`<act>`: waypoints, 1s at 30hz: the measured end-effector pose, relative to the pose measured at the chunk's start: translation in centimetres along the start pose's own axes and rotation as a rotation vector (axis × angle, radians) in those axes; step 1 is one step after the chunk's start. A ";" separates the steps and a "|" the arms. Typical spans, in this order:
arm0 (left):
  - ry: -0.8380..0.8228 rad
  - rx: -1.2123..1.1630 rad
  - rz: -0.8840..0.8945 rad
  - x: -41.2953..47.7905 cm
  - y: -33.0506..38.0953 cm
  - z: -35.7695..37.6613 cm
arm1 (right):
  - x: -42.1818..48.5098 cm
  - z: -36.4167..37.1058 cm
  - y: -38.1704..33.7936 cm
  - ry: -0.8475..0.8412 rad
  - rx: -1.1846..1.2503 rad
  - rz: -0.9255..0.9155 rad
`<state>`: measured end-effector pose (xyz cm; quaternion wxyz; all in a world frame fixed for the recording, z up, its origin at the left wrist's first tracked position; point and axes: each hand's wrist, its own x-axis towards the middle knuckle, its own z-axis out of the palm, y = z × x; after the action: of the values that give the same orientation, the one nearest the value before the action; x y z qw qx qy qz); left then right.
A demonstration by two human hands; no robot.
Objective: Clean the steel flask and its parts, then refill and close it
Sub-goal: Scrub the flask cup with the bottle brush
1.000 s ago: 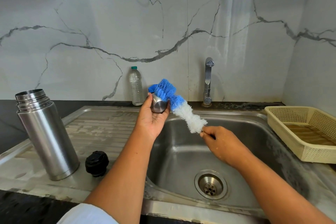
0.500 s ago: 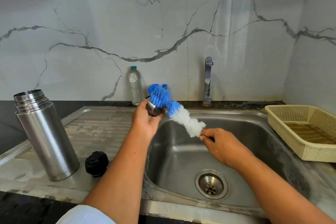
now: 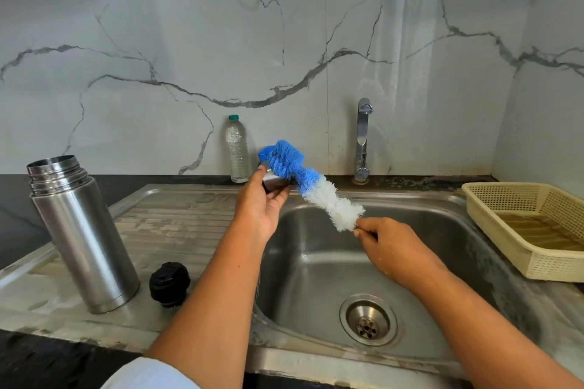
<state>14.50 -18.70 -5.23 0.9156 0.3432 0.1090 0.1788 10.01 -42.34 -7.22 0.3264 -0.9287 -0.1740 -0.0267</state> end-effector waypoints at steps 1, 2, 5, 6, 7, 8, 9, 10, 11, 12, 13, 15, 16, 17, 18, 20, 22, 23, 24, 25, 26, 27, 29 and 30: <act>0.012 -0.019 0.002 0.3 0.0 -0.2 | -0.1 0.0 0.0 -0.008 -0.016 -0.001; 0.013 -0.019 -0.015 0.3 -0.2 -0.3 | -0.1 0.2 -0.1 -0.013 -0.026 -0.001; -0.006 0.047 -0.093 -0.5 -1.4 0.4 | 0.2 0.6 -0.6 0.018 -0.007 -0.002; -0.006 0.041 -0.105 -0.7 -1.4 0.7 | 0.3 0.6 -0.7 0.039 -0.001 -0.005; 0.007 0.024 -0.105 -0.9 -1.2 0.9 | 0.2 0.5 -0.6 0.057 0.002 -0.008; 0.032 -0.012 -0.103 -0.8 -0.9 0.9 | 0.1 0.4 -0.5 0.066 0.002 -0.011; 0.064 -0.054 -0.105 -0.5 -0.7 0.8 | 0.0 0.2 -0.3 0.068 -0.002 -0.013; 0.092 -0.092 -0.110 -0.3 -0.5 0.6 | -0.1 0.1 -0.1 0.066 -0.005 -0.017; 0.110 -0.117 -0.116 -0.2 -0.5 0.3 | -0.2 0.0 0.0 0.066 -0.001 -0.019; 0.117 -0.137 -0.120 -0.2 -0.5 0.2 | -0.3 0.0 0.0 0.067 0.011 -0.021; 0.116 -0.153 -0.122 -0.2 -0.6 0.2 | -0.3 0.0 0.0 0.067 0.028 -0.022; 0.093 -0.189 -0.117 -0.3 -0.7 0.1 | -0.3 0.2 -0.2 0.069 0.051 -0.029; 0.075 -0.206 -0.110 -0.5 -0.5 0.2 | -0.3 0.3 -0.4 0.072 0.055 -0.032; 0.051 -0.204 -0.098 -0.6 -0.5 0.2 | -0.2 0.4 -0.4 0.074 0.060 -0.032; 0.017 -0.176 -0.086 -0.7 -0.6 0.2 | -0.2 0.4 -0.6 0.078 0.069 -0.032; -0.042 -0.076 -0.069 -1.0 -1.0 0.3 | -0.1 0.3 -0.6 0.095 0.097 -0.027; -0.049 -0.086 -0.046 -1.0 -1.1 0.6 | -0.2 0.0 -0.5 0.109 0.109 -0.022; -0.029 -0.135 -0.028 -0.7 -0.9 0.6 | -0.2 -0.1 -0.4 0.101 0.102 -0.021; -0.008 -0.186 -0.008 -0.4 -0.6 0.5 | -0.3 -0.2 -0.3 0.087 0.089 -0.021; 0.009 -0.215 0.008 -0.2 -0.2 0.3 | -0.3 -0.2 -0.2 0.073 0.072 -0.021; 0.011 -0.216 0.017 -0.1 0.0 0.0 | -0.3 -0.1 -0.2 0.064 0.061 -0.018; -0.005 -0.190 0.014 -0.1 -0.1 -0.1 | -0.2 0.0 -0.2 0.062 0.061 -0.013; -0.063 -0.112 -0.018 -0.6 -0.6 0.0 | 0.0 0.1 -0.4 0.076 0.094 -0.004; -0.078 -0.096 -0.027 -0.9 -1.0 0.2 | 0.1 0.1 -0.5 0.084 0.112 -0.001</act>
<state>14.00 -19.87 -5.65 0.9369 0.3040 0.0692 0.1578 9.92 -41.91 -7.00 0.3847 -0.9070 -0.1620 -0.0561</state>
